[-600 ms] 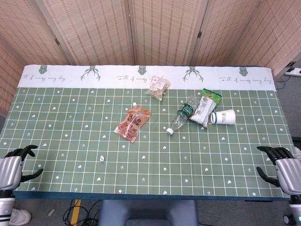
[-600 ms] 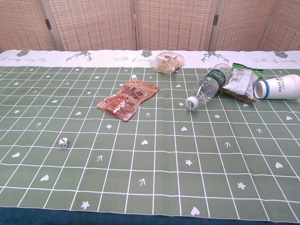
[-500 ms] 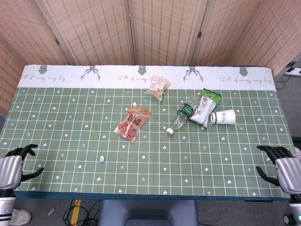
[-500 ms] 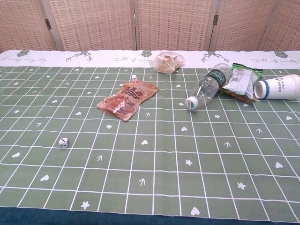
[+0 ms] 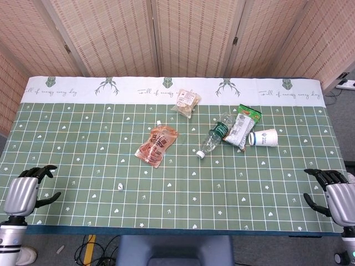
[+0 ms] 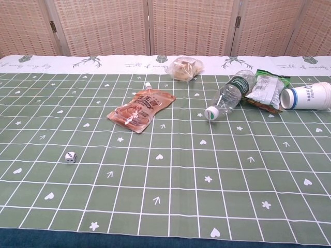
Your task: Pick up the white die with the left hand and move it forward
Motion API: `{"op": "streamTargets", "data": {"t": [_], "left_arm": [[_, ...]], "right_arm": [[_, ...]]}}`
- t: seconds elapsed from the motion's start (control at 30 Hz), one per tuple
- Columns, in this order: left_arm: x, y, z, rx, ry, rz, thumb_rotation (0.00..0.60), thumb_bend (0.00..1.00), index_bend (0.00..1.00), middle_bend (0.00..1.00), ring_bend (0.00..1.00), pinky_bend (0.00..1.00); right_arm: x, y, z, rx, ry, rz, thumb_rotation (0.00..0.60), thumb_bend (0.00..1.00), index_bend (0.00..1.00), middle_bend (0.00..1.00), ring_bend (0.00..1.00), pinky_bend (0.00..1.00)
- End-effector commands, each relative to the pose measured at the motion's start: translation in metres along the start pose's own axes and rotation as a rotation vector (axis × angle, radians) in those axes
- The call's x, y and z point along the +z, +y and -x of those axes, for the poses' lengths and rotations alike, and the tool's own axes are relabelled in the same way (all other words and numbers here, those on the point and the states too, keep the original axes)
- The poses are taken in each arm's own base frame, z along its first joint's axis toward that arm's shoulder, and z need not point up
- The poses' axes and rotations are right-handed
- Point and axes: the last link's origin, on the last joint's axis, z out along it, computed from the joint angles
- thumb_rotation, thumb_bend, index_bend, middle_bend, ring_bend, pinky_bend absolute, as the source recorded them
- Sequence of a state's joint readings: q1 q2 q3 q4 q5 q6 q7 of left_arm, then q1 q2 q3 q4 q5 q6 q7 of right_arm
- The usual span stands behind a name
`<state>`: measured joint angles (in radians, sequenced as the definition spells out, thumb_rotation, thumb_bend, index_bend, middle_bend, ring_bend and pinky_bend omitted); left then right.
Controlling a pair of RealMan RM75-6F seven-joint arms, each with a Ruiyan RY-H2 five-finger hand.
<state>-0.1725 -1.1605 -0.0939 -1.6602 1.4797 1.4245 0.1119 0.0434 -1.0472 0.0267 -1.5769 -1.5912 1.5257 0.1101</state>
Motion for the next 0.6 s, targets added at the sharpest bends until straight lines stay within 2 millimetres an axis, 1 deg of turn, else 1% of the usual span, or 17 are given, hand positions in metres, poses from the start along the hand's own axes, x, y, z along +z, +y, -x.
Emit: {"op": "streamTargets", "data": {"t": [0.03,0.1,0.13,0.17,0.33,0.43,0.6], "left_arm": [[0.012,0.014,0.002,-0.005,-0.011,0.108,0.6,0.22,0.35,0.56,0.47,0.48],[0.017,0.022,0.006,-0.035,-0.023,0.155,0.6,0.23,0.39,0.69,0.6,0.62],[0.02,0.026,0.008,-0.045,-0.038,0.178,0.6,0.24,0.41,0.75,0.65,0.67],[0.023,0.029,0.01,-0.047,-0.052,0.195,0.6,0.24,0.41,0.78,0.68,0.7],[0.043,0.051,0.024,0.001,-0.146,0.321,0.6,0.24,0.41,0.82,0.74,0.82],[0.051,0.065,0.033,0.005,-0.187,0.376,0.6,0.24,0.4,0.85,0.77,0.89],[0.063,0.088,0.051,-0.009,-0.244,0.428,0.6,0.24,0.39,0.88,0.8,0.93]], "right_arm": [[0.0,0.0,-0.001,-0.002,0.002,0.001,0.6,0.24,0.28,0.33,0.32,0.27],[0.001,0.0,-0.001,-0.002,-0.001,0.003,0.6,0.24,0.28,0.33,0.32,0.27],[0.001,0.0,0.0,-0.001,-0.003,0.003,0.6,0.24,0.28,0.33,0.32,0.27],[0.001,0.0,0.0,-0.001,-0.006,0.003,0.6,0.24,0.28,0.33,0.32,0.27],[0.001,-0.001,0.001,-0.002,-0.01,0.001,0.6,0.24,0.28,0.33,0.32,0.27],[0.001,-0.001,0.001,-0.003,-0.008,0.006,0.6,0.24,0.28,0.33,0.33,0.27],[0.0,-0.001,0.001,-0.002,-0.01,0.008,0.6,0.24,0.28,0.33,0.33,0.27]]}}
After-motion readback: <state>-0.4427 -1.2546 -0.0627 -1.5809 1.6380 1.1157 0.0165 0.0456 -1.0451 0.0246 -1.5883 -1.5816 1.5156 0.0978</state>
